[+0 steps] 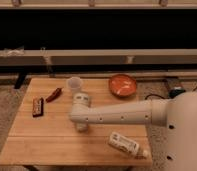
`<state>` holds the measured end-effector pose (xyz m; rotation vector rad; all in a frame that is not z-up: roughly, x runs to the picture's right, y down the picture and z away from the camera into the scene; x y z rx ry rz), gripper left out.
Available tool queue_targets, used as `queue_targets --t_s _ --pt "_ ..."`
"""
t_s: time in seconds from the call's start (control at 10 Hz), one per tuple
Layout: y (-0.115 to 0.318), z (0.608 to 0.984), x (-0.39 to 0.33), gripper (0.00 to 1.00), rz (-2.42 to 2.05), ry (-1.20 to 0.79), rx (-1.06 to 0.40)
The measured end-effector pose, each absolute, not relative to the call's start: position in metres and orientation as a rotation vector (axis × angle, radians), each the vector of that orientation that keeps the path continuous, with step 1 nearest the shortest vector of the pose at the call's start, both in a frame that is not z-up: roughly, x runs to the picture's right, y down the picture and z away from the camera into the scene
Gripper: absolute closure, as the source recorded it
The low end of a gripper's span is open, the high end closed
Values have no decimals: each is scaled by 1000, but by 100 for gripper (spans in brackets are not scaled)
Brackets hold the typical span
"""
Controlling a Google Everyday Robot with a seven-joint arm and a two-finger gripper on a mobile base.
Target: Wipe the white sponge on the table
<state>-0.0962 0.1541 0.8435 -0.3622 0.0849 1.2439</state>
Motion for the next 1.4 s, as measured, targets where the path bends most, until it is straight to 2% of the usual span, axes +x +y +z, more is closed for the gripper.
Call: queue_targets --t_s 0.2,0.5,0.7,1.0,1.4 --pt "137 858 -88 100 1261 107 -336" --pt "120 879 -115 100 1248 119 -327" --pt "117 885 -140 95 1219 107 -336" --pt "126 856 -161 65 1111 84 -347" --pt "137 814 -143 25 975 128 -361"
